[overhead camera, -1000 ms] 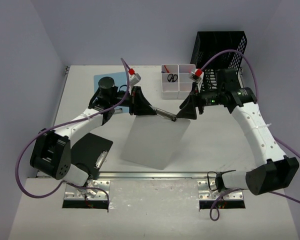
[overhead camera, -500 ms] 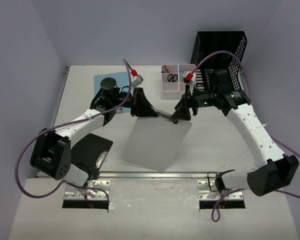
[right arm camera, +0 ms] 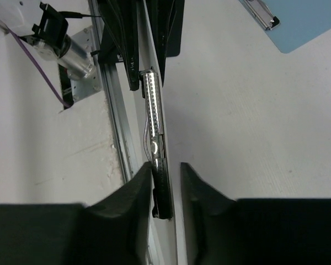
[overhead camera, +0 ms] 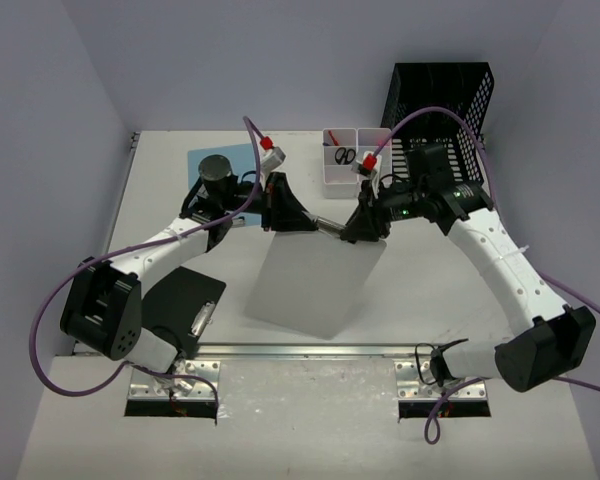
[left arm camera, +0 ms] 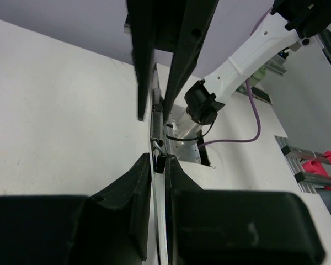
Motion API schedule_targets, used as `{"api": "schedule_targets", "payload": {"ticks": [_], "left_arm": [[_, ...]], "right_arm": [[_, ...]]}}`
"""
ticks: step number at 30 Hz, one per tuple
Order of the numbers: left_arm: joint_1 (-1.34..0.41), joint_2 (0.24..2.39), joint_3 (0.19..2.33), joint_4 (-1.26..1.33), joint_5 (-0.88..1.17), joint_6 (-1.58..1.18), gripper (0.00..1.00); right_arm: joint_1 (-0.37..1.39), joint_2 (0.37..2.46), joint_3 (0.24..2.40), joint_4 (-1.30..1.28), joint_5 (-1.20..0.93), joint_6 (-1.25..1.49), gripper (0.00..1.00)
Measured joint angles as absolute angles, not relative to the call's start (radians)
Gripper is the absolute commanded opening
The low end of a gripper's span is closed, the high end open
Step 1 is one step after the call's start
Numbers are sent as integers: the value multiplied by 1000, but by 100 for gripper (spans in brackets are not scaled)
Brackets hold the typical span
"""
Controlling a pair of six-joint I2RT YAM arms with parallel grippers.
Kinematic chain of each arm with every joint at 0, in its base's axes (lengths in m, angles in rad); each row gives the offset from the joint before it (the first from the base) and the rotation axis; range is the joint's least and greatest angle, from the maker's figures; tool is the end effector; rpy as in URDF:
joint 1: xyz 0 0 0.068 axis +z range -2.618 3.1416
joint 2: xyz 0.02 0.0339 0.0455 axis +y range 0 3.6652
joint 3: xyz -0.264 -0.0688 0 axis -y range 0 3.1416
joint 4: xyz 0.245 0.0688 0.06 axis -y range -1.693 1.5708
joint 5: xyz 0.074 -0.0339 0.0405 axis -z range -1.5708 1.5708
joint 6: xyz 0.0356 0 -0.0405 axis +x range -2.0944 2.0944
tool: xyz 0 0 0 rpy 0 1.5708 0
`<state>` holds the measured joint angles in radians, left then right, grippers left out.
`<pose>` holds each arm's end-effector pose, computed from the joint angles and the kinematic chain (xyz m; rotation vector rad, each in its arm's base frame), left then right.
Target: Organize the desk
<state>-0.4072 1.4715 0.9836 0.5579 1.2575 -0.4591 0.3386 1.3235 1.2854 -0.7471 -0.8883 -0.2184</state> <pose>0.2833 -0.1591 0.3203 1.0673 1.4442 -1.5721 0.2462 0.1160 0.3519 -1.0178 1.9881 1.0954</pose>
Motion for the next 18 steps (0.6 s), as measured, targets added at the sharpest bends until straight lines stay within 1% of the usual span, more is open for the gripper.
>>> {"api": "schedule_targets", "payload": {"ticks": [1, 2, 3, 4, 5, 6, 7, 11, 14, 18], "left_arm": [[-407, 1472, 984, 562, 1257, -463, 1], [-407, 1472, 984, 566, 1252, -466, 4], [-407, 1472, 984, 565, 1249, -469, 14], [-406, 1472, 985, 564, 1250, -469, 43], [-406, 1471, 986, 561, 1247, -463, 54], [-407, 1469, 992, 548, 1241, -467, 72], [-408, 1466, 997, 535, 1232, -458, 100], [-405, 1409, 1007, 443, 1169, -415, 100], [-381, 1331, 1007, 382, 1089, -391, 100], [-286, 1217, 1032, 281, 925, -379, 100]], "right_arm": [[339, 1324, 1283, -751, -888, -223, 6], [342, 1324, 1283, -754, -892, -225, 1], [343, 1323, 1283, -763, -899, -228, 1], [345, 1323, 1283, -766, -901, -229, 1], [345, 1323, 1284, -771, -901, -229, 1], [347, 1323, 1288, -780, -888, -229, 1], [346, 1323, 1293, -796, -878, -229, 1], [346, 1303, 1320, -847, -819, -229, 1], [346, 1245, 1338, -889, -746, -231, 1], [326, 1165, 1387, -939, -628, -228, 1]]}}
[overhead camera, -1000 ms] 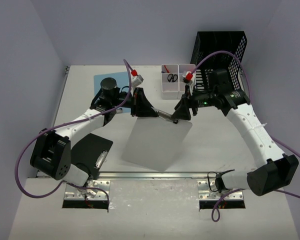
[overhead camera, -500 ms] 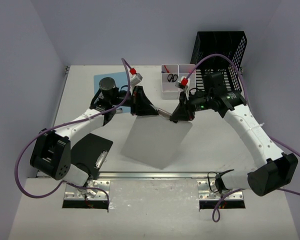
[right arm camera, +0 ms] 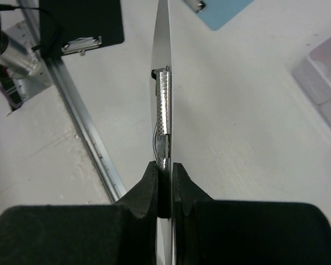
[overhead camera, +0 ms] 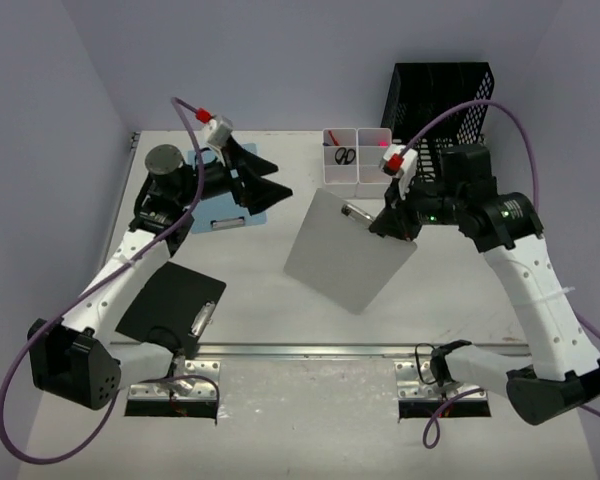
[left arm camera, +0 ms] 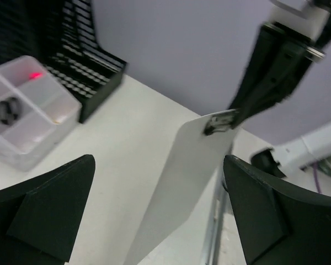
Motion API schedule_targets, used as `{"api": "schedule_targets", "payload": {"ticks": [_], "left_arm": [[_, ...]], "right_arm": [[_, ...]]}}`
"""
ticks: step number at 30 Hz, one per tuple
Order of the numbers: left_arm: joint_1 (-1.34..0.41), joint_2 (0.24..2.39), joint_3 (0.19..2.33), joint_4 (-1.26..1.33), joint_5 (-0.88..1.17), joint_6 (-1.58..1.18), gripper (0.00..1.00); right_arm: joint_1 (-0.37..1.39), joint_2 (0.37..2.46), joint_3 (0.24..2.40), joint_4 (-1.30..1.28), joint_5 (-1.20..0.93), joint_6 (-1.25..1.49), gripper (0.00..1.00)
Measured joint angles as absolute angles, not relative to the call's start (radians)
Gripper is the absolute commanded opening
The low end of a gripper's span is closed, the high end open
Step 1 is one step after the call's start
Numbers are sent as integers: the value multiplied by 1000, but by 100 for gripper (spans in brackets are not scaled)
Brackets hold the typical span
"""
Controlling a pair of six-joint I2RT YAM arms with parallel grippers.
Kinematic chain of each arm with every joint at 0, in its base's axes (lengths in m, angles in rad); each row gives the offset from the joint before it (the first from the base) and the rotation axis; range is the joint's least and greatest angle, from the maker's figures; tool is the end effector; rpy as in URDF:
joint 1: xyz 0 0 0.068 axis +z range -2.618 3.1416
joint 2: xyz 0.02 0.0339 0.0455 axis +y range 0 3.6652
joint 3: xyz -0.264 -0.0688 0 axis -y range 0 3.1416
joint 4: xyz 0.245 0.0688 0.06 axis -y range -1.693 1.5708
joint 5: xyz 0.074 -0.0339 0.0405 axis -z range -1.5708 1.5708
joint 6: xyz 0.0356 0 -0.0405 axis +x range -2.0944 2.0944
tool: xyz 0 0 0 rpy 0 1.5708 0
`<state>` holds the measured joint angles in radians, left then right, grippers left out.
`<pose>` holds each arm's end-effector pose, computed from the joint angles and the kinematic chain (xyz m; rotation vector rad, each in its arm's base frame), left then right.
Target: Organize the desk
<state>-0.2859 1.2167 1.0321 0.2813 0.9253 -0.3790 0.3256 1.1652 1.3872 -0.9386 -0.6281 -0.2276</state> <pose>0.2561 -0.1049 0.3843 0.7218 1.4720 -1.1940 0.2009 0.0899 0.4010 -0.9181 2.0375 0.7665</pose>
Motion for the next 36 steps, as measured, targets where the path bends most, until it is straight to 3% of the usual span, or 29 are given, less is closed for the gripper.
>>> {"api": "schedule_targets", "payload": {"ticks": [10, 16, 20, 36], "left_arm": [[-221, 1103, 1170, -14, 519, -318, 100], [-221, 1102, 1170, -117, 440, -314, 100], [-221, 1101, 1150, -117, 433, -311, 100], [-221, 1153, 1126, -123, 464, -262, 100]], "right_arm": [[270, 1180, 1765, -889, -239, -178, 1], [263, 1262, 1951, -728, 38, -287, 1], [222, 1321, 1966, -606, 162, -387, 1], [-134, 1671, 2213, -611, 136, -415, 1]]}}
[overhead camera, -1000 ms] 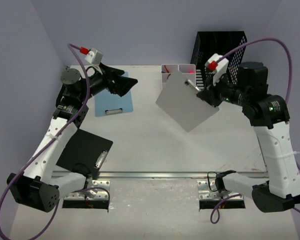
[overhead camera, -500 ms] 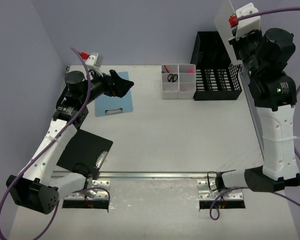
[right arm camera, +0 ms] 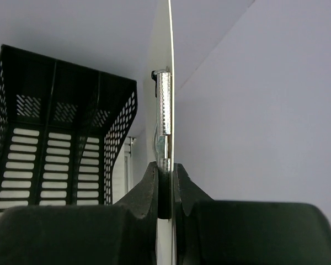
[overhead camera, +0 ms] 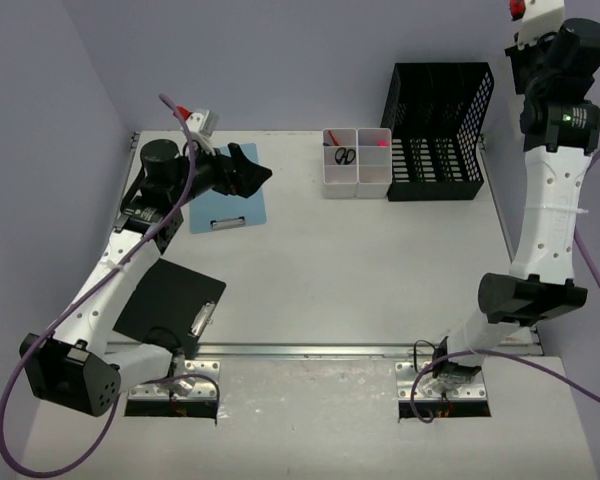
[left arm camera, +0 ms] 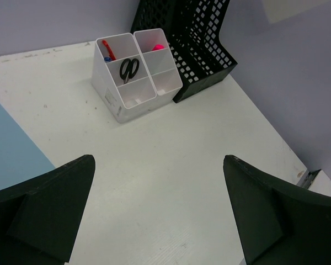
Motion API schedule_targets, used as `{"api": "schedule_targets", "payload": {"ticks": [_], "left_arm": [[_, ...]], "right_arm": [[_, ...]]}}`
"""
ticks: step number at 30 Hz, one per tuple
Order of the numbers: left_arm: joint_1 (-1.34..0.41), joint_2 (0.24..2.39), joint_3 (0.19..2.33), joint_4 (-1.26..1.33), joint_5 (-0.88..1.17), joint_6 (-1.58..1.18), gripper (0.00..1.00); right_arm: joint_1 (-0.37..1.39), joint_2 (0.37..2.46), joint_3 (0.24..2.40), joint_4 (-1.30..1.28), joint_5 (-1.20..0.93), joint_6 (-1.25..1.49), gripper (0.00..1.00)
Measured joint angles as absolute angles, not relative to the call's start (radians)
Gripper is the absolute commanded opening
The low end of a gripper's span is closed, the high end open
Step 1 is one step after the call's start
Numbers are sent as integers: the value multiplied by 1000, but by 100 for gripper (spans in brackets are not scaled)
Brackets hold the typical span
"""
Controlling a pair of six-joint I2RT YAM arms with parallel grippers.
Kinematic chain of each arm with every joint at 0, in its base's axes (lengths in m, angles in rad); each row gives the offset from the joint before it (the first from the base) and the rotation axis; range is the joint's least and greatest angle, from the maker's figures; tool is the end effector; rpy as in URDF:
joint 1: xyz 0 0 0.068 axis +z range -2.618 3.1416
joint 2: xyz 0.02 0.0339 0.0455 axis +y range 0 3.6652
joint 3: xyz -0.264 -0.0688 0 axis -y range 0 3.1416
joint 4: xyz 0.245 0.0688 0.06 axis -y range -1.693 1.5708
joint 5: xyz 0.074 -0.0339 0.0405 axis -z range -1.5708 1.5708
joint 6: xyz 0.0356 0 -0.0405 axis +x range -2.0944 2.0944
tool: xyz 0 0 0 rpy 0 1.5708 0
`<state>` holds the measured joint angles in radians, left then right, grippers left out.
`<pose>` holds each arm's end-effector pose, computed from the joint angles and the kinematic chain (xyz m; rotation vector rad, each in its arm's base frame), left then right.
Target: Organize the desk
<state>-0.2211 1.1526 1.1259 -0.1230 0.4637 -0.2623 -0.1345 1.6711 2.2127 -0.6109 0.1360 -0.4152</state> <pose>0.2540 -0.0734 0.3924 0.3154 1.7351 -0.7521 0.3308 -0.0496 0.5463 -0.1280 1.6613 -0.5301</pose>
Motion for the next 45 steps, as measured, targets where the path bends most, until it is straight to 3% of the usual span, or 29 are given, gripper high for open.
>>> {"api": "schedule_targets", "payload": {"ticks": [15, 45], "left_arm": [[-221, 1201, 1126, -108, 492, -263, 100], [-221, 1275, 1126, -94, 517, -263, 100]], "right_arm": [[-215, 1752, 2215, -694, -2, -253, 1], [-215, 1941, 2231, -664, -38, -216, 1]]}}
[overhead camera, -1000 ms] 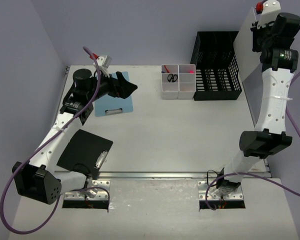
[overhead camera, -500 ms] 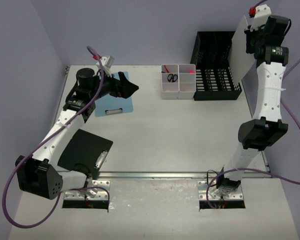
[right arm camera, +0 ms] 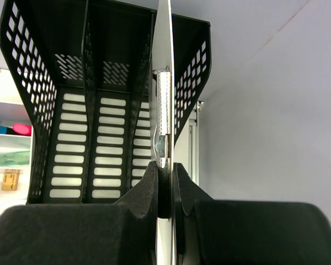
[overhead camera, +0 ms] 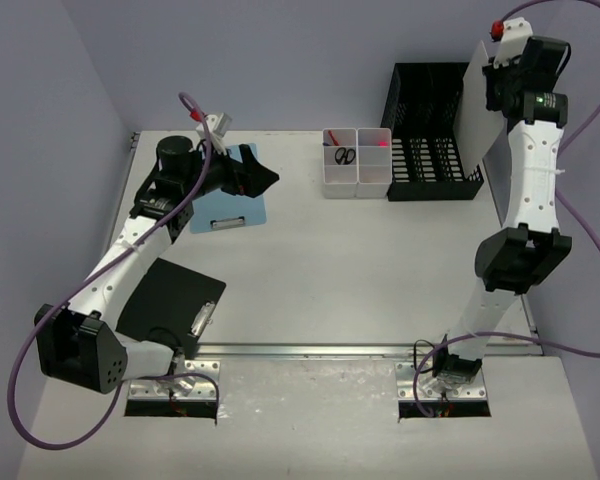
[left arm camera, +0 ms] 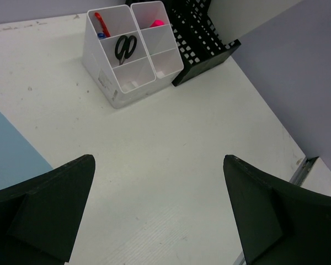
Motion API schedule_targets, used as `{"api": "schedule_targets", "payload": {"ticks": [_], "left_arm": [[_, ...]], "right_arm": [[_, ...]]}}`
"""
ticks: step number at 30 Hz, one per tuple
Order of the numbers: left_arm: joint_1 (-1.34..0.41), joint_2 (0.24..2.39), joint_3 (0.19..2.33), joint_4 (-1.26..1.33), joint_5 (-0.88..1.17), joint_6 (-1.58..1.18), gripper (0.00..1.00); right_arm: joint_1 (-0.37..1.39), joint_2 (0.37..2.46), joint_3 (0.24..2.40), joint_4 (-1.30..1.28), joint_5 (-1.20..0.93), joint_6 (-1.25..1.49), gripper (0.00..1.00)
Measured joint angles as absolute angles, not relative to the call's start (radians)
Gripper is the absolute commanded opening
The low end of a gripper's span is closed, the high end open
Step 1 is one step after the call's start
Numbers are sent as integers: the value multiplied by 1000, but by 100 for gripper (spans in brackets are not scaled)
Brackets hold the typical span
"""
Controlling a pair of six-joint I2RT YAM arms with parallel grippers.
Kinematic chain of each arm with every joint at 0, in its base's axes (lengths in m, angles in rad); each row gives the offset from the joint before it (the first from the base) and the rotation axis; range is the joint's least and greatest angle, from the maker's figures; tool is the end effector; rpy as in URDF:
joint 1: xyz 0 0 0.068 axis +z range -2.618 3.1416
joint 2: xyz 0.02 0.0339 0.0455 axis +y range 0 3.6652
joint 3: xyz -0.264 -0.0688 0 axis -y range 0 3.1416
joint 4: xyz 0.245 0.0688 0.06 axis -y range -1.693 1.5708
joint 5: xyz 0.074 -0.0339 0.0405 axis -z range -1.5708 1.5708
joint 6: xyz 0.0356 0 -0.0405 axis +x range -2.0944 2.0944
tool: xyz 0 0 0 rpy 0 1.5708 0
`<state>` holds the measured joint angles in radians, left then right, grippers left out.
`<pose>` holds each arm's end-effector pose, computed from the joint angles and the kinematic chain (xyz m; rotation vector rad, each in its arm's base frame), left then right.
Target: Organize the desk
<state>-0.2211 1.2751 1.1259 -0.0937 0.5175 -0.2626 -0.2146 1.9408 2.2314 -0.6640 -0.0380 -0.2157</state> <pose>0.2851 -0.0821 0.3637 0.3386 1.8249 -0.8076 0.4253 -0.0913 0.4473 -0.0264 1.9518 -0.2481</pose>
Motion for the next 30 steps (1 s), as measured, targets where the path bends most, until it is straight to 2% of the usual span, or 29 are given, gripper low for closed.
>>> {"api": "schedule_targets", "payload": {"ticks": [4, 11, 13, 14, 15, 18, 25, 28, 29, 30], "left_arm": [[-221, 1282, 1126, -95, 517, -263, 100], [-221, 1283, 1126, -99, 510, -263, 100], [-221, 1283, 1126, -102, 503, -263, 100], [-221, 1283, 1126, -104, 498, -263, 100], [-221, 1283, 1126, -107, 492, -263, 100], [-221, 1283, 1126, -117, 463, -262, 100], [-221, 1271, 1111, -141, 361, -224, 100], [-221, 1269, 1111, -179, 312, -138, 99], [-221, 1269, 1111, -193, 297, -87, 96], [-221, 1269, 1110, -212, 288, -27, 88]], "right_arm": [[-215, 1961, 2231, -658, -39, -216, 1], [-215, 2006, 2231, -652, -38, -213, 15], [-215, 2019, 2231, -647, -37, -208, 37], [-215, 2024, 2233, -641, -37, -207, 59], [-215, 2028, 2234, -635, -36, -200, 68], [-215, 2031, 2241, -619, -33, -203, 84], [-215, 2015, 2271, -567, -51, -181, 85], [-215, 1972, 2268, -564, -80, -171, 81], [-215, 1948, 2262, -564, -96, -169, 81], [-215, 1919, 2252, -563, -117, -164, 78]]}}
